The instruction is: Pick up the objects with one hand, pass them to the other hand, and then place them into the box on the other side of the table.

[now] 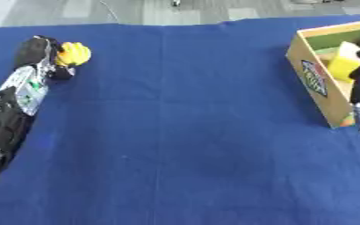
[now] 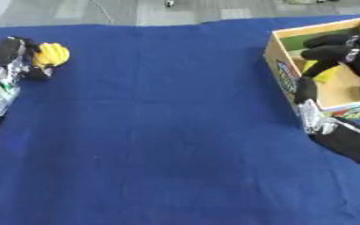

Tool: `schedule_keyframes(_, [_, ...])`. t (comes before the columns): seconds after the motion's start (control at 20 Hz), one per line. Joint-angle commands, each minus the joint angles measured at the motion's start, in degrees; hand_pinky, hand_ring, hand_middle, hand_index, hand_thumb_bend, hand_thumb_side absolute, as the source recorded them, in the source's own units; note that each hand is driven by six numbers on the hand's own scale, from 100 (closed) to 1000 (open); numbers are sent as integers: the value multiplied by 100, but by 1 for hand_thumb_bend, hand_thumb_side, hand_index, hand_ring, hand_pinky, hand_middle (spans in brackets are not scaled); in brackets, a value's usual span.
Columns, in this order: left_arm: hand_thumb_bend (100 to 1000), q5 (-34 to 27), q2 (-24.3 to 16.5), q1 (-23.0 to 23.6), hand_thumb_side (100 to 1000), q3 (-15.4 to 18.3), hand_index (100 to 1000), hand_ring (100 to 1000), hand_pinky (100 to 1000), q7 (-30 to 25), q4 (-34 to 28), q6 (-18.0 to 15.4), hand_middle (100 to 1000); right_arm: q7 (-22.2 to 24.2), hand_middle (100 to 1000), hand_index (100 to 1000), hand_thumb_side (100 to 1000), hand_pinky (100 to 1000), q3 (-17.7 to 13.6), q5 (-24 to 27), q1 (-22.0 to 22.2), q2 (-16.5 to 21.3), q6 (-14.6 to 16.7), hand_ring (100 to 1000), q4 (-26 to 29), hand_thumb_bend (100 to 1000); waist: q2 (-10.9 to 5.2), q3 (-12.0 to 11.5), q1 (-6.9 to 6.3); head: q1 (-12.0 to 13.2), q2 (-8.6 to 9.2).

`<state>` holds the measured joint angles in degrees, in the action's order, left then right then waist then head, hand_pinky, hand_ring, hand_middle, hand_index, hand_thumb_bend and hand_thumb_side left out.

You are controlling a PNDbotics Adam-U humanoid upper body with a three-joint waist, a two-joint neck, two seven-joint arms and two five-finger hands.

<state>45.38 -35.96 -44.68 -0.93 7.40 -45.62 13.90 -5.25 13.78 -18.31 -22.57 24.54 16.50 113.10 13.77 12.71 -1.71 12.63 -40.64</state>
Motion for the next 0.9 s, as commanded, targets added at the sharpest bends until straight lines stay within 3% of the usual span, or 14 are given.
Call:
schedule_keyframes(0.05, [185,21,-203,-97,118,24,552,493,709,125,-69,19,452,-25,725,723,378,739,-43,7,-37,70,8,535,80,100,-19,1,62,15,80])
schedule_keyframes(0.4, [149,-587,-280,-50,141,13,530,478,682,209,-454,-106,427,-25,725,726,374,739,-45,-12,-34,84,6,538,65,100,-127,-88,25,-32,23])
schedule_keyframes(0.55, [139,-1051,-388,16,148,-75,526,472,675,64,-899,-191,423,-26,725,729,369,740,-49,-26,-40,102,2,540,70,100,-225,-185,13,-82,-15])
schedule_keyframes(0.9, [124,-2180,-732,456,160,-402,521,466,661,-342,-2405,-319,418,16,729,733,361,738,7,-43,-19,145,-39,548,68,100,-615,-511,-32,-137,-209])
